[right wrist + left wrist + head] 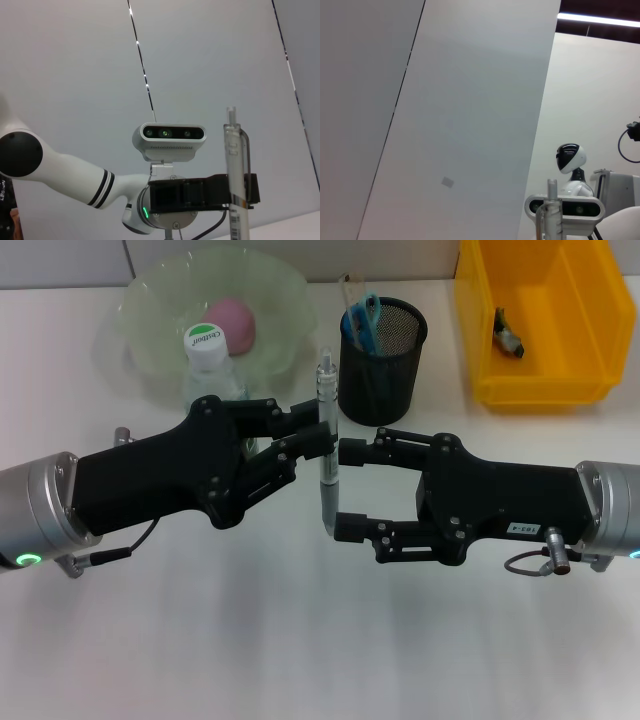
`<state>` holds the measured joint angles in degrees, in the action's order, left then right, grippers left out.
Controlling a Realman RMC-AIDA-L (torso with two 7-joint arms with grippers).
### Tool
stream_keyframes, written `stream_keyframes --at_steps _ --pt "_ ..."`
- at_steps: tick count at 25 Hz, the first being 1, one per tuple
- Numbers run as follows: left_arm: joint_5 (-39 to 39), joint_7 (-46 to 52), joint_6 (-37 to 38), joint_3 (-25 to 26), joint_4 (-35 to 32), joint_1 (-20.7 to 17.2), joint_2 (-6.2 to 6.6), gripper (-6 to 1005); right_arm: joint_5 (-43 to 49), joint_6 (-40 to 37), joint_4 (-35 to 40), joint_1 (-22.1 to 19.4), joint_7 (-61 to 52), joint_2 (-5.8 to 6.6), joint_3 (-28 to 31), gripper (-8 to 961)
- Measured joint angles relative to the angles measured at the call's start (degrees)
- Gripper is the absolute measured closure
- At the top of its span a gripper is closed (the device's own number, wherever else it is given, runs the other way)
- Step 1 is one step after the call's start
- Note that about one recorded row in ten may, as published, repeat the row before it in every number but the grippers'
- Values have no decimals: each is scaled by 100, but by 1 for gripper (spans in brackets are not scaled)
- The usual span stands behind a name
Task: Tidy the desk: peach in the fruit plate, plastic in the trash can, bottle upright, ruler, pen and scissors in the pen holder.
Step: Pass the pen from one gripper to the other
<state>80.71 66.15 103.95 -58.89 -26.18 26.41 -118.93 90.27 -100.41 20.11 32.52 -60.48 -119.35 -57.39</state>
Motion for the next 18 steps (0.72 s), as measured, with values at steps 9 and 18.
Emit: stream_keyframes --at_steps 9,18 --pt "-12 -4 24 -63 6 12 1 756 -34 4 -22 0 32 -19 0 307" --pt "-18 22 54 -128 7 57 -6 742 -41 5 -27 -1 44 -19 0 553"
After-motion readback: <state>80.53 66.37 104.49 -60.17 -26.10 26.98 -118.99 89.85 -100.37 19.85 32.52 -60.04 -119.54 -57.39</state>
